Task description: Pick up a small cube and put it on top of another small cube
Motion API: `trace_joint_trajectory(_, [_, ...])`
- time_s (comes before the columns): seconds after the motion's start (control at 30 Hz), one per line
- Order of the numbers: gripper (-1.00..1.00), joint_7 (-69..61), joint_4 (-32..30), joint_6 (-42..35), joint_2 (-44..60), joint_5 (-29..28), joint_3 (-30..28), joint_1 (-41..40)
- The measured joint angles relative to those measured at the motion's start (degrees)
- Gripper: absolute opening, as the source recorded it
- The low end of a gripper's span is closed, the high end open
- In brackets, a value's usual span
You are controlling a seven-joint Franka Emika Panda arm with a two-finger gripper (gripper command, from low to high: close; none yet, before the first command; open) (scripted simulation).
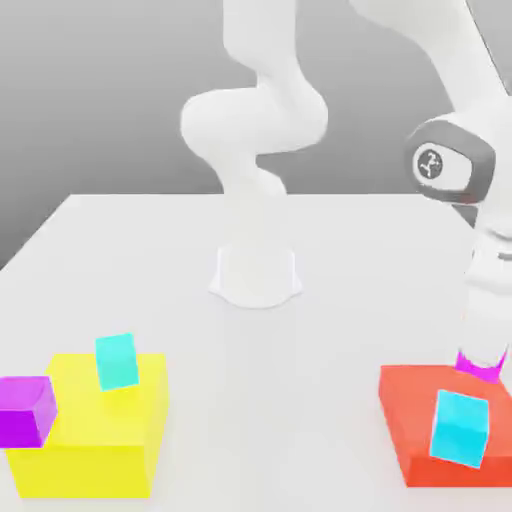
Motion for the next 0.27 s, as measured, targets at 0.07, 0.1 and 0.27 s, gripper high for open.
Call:
trace_joint_trajectory(0.07, [-1.00, 4.39, 1.16, 1.40, 2.35, 0.03, -0.86, -0.53])
trace_joint_trajectory(0.1, [-1.00, 5.55, 1.12, 3.21, 4.12, -0.61, -1.04, -0.52])
trace_joint_trajectory(0.27, [1.00, 6.45, 0.97, 5.11, 5.90, -1.34, -1.39, -0.27])
